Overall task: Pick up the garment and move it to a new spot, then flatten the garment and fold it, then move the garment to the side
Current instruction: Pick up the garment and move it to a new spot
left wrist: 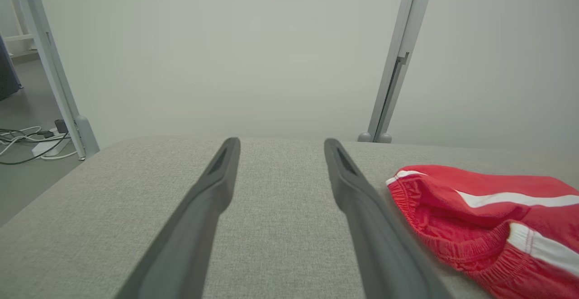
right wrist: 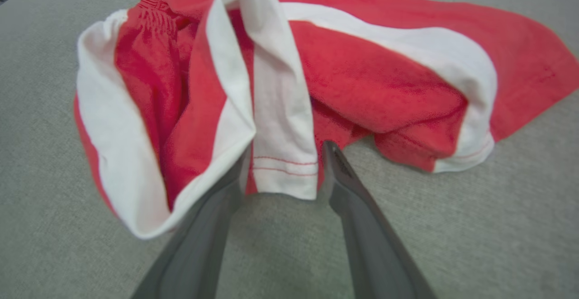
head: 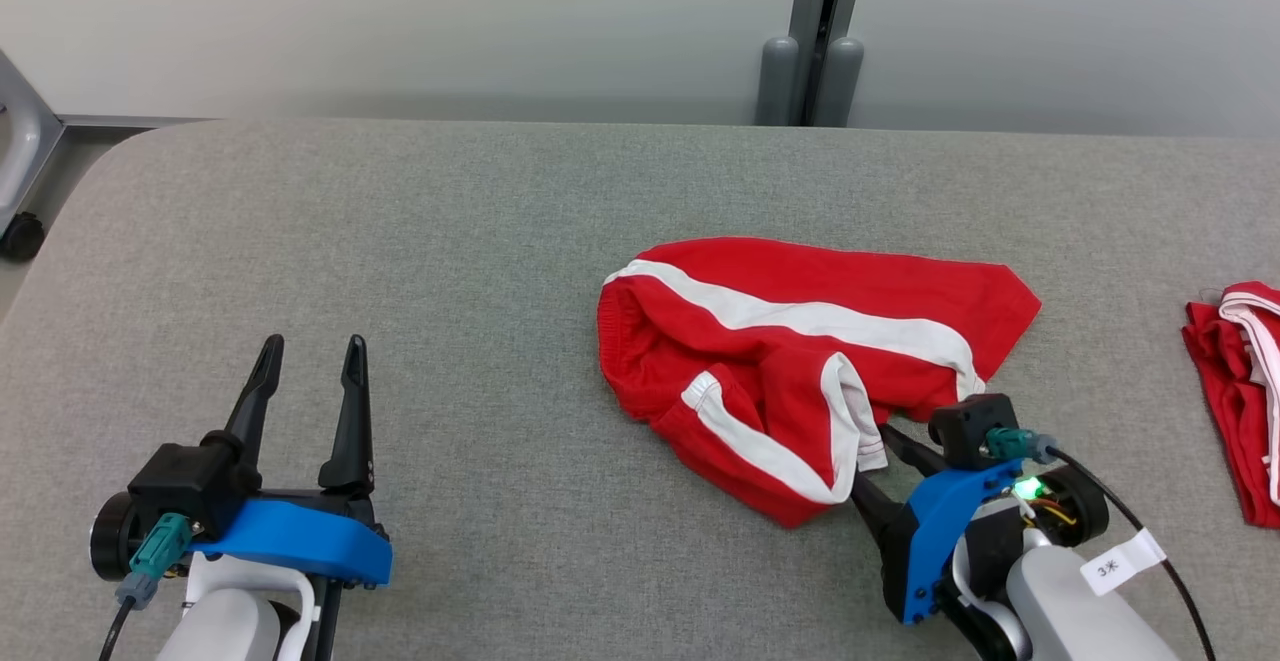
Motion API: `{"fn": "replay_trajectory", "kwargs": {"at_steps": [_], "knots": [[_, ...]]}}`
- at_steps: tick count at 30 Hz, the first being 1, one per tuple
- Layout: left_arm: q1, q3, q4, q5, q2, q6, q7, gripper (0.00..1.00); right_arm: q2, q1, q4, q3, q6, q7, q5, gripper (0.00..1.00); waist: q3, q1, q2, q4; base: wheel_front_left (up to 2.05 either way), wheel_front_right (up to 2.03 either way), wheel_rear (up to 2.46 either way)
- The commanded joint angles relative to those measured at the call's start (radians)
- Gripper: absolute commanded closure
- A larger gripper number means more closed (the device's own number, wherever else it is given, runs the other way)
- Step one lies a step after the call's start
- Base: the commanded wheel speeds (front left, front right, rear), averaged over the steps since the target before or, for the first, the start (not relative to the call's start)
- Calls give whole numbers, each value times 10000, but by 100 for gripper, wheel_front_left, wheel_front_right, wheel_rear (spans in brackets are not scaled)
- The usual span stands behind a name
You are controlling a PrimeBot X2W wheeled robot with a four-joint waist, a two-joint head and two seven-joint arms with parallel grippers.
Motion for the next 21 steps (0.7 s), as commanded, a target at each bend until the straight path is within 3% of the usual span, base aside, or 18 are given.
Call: {"fn": "replay_trajectory", "kwargs": {"at_steps": [1,4,8,10,11,12,13,14,21], "knots": [[7,18,0,-26,66,13,-34,0,51,191,-112,61,1,-87,-47,18,-25,-1,0,-26,0,0,0],[70,13,-40,-44,95,54,-23,0,114,281,-249,206,1,-9,-6,21,-43,-1,0,-81,0,0,0],[45,-30,-98,-50,128,67,31,0,166,205,-181,298,1,41,-4,33,-37,-1,0,-119,0,0,0],[12,-61,-127,-46,141,62,54,0,198,79,-89,321,1,50,-11,51,-32,-1,0,-115,0,0,0],[0,-78,-140,-45,149,57,65,0,195,13,-42,332,1,38,-38,53,-24,-1,0,-107,0,0,0],[-13,-96,-145,-44,156,52,79,0,200,-46,12,338,1,22,-53,67,-18,-1,0,-94,0,0,0],[-21,-114,-153,-41,163,50,79,0,194,-102,70,323,1,-24,-83,91,-14,-1,0,-77,0,0,0],[-26,-127,-161,-41,169,51,79,0,181,-139,133,311,1,-51,-123,100,-12,-1,0,-58,0,0,0],[126,-73,-219,-71,244,156,69,0,-127,-12,-51,-599,1,-306,-752,100,-92,-1,0,13,0,0,0]]}}
